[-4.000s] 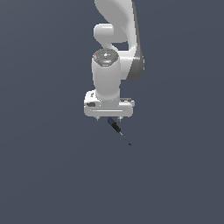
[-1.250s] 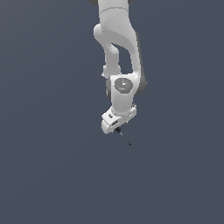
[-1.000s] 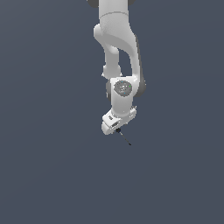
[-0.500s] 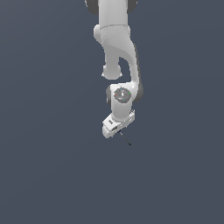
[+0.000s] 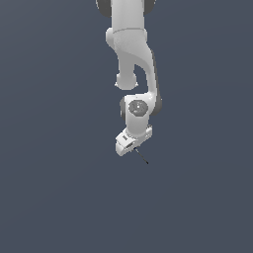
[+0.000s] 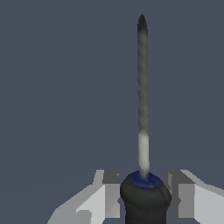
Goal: Pick up the object and move it to a goal position.
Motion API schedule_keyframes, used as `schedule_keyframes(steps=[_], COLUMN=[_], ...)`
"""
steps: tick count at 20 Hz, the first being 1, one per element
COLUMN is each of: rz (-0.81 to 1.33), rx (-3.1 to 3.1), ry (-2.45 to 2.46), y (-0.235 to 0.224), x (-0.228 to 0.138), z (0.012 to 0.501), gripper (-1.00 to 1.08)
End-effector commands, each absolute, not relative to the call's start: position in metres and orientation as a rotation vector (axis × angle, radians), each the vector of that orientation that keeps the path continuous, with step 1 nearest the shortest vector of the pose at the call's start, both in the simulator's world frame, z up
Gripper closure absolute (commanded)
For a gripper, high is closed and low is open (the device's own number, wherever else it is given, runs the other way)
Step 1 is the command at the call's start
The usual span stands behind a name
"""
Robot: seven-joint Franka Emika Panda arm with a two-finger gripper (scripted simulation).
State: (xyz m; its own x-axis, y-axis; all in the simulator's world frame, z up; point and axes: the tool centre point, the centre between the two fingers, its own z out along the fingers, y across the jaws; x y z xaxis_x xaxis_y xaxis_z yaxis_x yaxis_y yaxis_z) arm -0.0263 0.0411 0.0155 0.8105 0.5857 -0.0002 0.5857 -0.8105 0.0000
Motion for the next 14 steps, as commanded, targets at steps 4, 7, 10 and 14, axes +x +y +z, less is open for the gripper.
schedule_keyframes(steps=[4,7,10,14], rz=[0.0,0.0,0.0,0.0], rx=[2.989,2.989,2.989,2.988], ry=[0.967,0.967,0.967,0.968], y=[0.045,0.055,0.074,0.109], x=[-0.027,-0.028,-0.029,-0.032], z=[0.018,0.026,0.038,0.063], gripper=[1.08,1.08,1.08,1.08])
